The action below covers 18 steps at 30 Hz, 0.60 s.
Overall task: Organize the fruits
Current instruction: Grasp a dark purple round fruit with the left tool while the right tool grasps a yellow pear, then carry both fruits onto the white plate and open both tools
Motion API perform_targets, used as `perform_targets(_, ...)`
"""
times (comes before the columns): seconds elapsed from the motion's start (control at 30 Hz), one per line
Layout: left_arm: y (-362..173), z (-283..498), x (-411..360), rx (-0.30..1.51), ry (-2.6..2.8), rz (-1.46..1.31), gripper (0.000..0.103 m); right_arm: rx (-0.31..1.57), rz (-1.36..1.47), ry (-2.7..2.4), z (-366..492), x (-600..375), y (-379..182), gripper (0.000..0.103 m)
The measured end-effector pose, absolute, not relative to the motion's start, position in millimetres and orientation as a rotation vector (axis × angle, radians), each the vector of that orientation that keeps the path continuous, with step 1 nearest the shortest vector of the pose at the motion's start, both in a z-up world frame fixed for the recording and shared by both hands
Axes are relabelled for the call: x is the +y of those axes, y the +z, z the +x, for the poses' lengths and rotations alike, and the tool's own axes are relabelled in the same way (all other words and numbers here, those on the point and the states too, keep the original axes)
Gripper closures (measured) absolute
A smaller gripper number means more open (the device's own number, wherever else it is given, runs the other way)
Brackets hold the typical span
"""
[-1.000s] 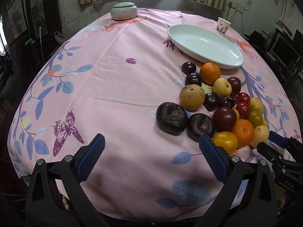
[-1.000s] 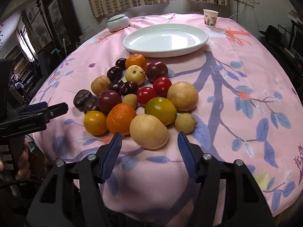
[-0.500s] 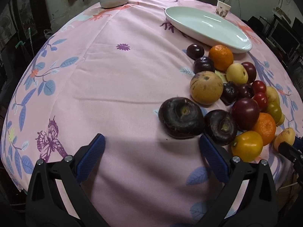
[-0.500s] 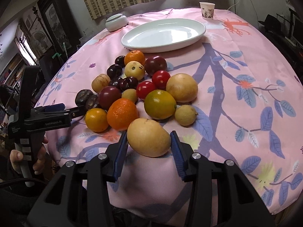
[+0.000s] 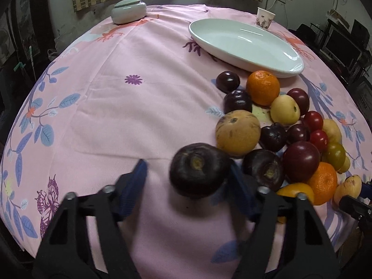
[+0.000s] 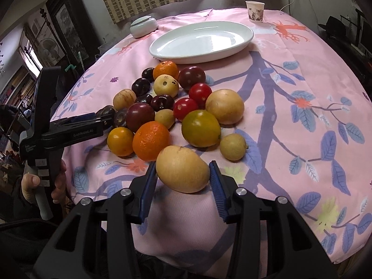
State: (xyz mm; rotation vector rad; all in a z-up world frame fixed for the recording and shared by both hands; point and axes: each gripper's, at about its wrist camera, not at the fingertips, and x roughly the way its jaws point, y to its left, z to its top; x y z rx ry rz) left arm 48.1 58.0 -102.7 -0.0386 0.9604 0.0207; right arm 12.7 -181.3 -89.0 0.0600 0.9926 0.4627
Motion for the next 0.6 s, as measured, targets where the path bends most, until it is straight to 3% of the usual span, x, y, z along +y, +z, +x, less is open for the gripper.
perform_targets(0.33, -71.9, 19.6, 54.1, 0.923, -0.122, -0.167, 0.056, 0.944, 0.062, 0.480, 10.8, -179.0, -77.3, 0.057)
perform_targets(0.6, -36.0, 17.6, 26.6, 0.867, -0.172, -0.089, 0.056, 0.894, 0.067, 0.509, 31.1, -175.6, -59.2, 0.057)
